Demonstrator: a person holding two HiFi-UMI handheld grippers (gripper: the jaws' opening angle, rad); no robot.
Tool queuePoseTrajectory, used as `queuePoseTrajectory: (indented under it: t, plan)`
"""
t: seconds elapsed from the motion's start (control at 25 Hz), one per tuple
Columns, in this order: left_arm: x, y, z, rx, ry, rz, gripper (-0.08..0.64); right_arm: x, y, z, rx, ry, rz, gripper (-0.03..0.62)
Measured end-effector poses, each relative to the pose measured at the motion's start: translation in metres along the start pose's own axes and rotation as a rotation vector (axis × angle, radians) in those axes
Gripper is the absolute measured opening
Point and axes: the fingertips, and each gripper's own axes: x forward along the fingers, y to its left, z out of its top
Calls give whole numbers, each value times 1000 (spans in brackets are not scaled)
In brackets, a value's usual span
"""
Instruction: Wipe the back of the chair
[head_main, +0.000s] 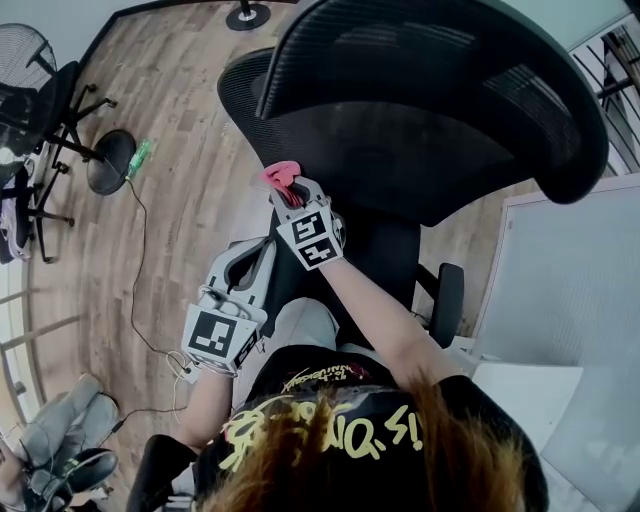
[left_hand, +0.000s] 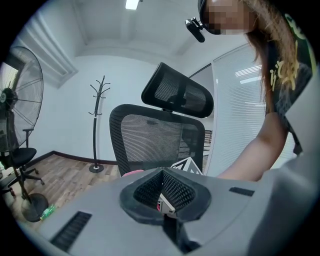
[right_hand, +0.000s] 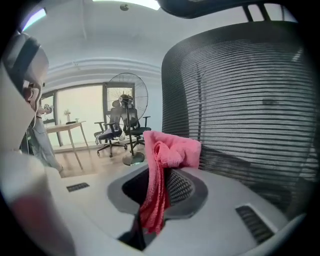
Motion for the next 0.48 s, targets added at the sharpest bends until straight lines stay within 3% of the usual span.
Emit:
queuePoseTrajectory:
  t: [0.32,0.48]
  plan:
    - [-9,12,-7,-9,6,54,-11,11,8,-1,62,-16,48,61]
    - [-12,14,-4,-11,1,66,-11,17,19,-3,52,7,114,61]
